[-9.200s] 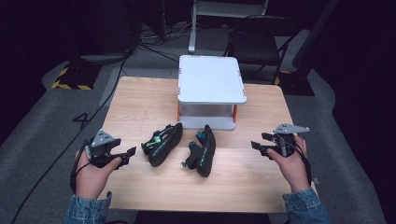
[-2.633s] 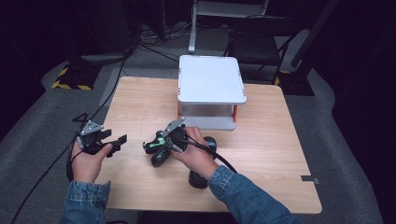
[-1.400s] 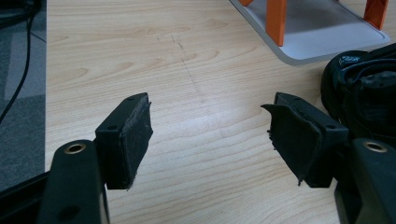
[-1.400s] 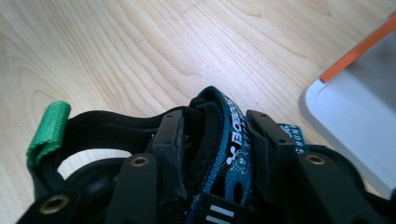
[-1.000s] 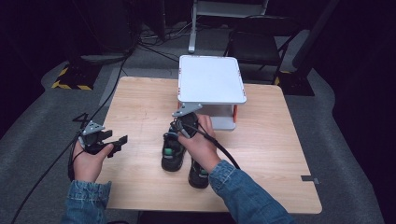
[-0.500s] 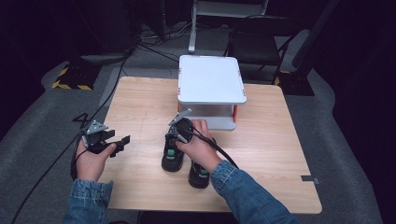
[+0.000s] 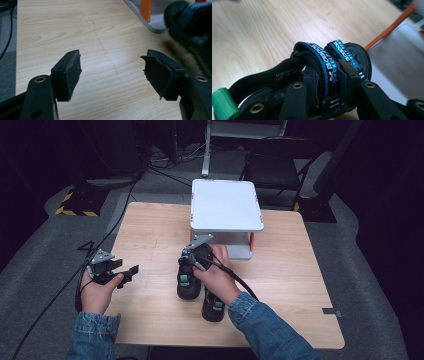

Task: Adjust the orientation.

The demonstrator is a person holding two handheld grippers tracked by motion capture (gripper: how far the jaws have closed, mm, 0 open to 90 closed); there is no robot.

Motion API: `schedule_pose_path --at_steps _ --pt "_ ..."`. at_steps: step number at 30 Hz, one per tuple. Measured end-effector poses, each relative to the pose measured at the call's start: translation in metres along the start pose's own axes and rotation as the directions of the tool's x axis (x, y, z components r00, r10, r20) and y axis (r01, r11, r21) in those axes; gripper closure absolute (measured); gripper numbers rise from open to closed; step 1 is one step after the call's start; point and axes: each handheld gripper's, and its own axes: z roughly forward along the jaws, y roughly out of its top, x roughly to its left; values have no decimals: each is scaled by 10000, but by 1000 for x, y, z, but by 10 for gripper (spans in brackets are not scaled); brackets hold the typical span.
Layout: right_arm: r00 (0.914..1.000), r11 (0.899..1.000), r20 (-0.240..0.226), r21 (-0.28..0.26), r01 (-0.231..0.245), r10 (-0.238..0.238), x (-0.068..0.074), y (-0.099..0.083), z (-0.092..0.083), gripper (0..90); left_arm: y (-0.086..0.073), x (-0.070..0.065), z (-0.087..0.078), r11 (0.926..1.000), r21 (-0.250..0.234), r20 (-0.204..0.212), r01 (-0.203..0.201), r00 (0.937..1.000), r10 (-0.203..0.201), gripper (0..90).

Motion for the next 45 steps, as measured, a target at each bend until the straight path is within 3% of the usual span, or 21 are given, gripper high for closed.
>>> schedule_pose_path --at_steps 2,4,7,12,18,23,29,33,35,41,45 --pt "9997 9981 -26 -570 -252 251 -7 0 -23 706 0 -1 0 10000 54 6 8 10000 -8 299" --pt "9995 9968 -14 -734 -307 306 -9 0 -30 705 0 -1 1 10000 72 -9 -22 10000 22 299" --pt "9993 9937 62 -1061 -354 363 -19 -6 -59 706 0 -2 1 10000 86 -17 -49 10000 50 299" --pt "9991 9916 127 -1233 -382 401 -28 -18 -83 706 0 -1 3 9998 166 -23 -62 10000 62 298" --pt "9980 9916 288 -1184 -525 563 -43 -44 -108 706 0 -3 4 9998 188 -24 -62 10000 62 297" --pt "9970 9964 498 -638 -554 586 -58 -76 -119 705 0 -3 5 9997 209 -34 -115 9999 115 297" --pt "9941 9960 638 -220 -868 880 -68 -100 -120 705 0 -4 5 9996 246 -30 -97 9999 98 297" --pt "9923 9941 655 201 -1062 1047 -70 -123 -108 704 0 -5 7 9995 287 -41 -153 9999 154 297" --pt "9924 9939 625 257 -1076 1058 -69 -126 -106 704 0 -5 7 9992 332 -21 -235 9997 236 297" --pt "9930 9920 195 474 -1169 1161 -62 -146 -84 704 -1 -5 9 9989 399 6 -249 9997 249 296" --pt "9927 9926 -247 307 -1176 1184 -54 -155 -76 701 -1 -5 9 9989 425 32 -192 9998 190 296"
